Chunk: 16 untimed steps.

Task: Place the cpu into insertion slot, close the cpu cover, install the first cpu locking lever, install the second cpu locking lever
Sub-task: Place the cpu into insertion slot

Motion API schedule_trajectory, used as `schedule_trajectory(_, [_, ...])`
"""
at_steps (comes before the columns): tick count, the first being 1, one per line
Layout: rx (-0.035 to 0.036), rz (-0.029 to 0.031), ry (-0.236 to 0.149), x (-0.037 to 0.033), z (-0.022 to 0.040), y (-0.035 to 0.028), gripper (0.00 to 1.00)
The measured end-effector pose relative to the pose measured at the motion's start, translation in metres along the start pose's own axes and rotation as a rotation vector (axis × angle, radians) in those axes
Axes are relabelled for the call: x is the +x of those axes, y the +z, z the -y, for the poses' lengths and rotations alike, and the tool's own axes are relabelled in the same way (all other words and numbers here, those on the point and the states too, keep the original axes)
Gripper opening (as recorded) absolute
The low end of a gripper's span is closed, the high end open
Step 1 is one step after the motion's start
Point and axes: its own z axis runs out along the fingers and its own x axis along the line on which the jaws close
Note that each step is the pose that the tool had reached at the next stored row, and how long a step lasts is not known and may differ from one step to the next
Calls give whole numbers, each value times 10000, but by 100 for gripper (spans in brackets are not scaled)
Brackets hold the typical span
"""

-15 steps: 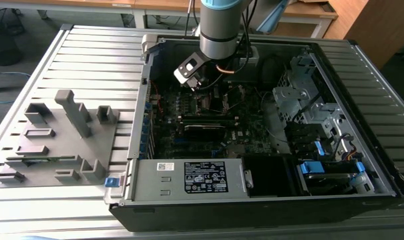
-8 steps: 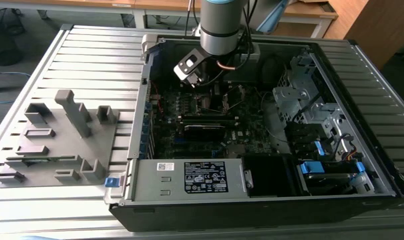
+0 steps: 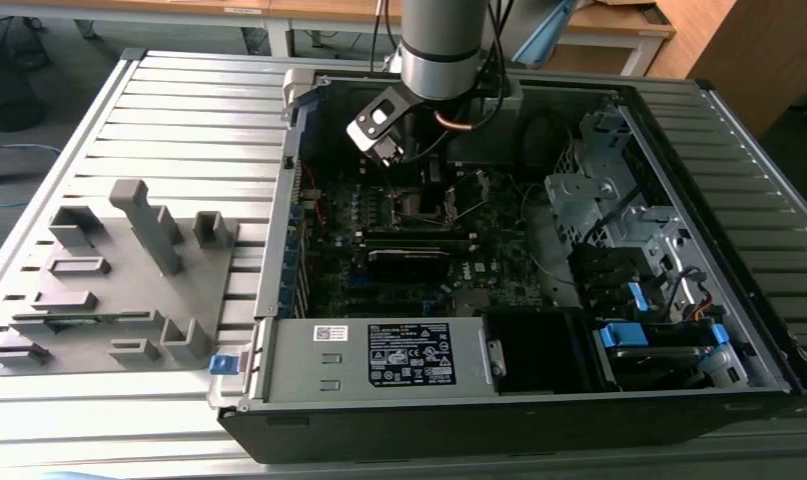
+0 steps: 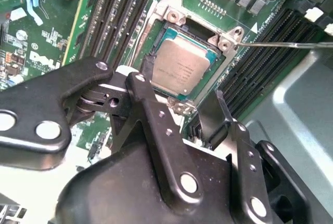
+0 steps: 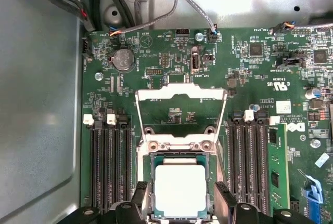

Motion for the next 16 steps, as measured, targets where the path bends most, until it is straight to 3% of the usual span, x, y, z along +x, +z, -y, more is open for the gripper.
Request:
schedule_trajectory(13, [1,2,0,0,-1,-14,60])
schedule_trajectory(16, [1,2,0,0,-1,-15,47])
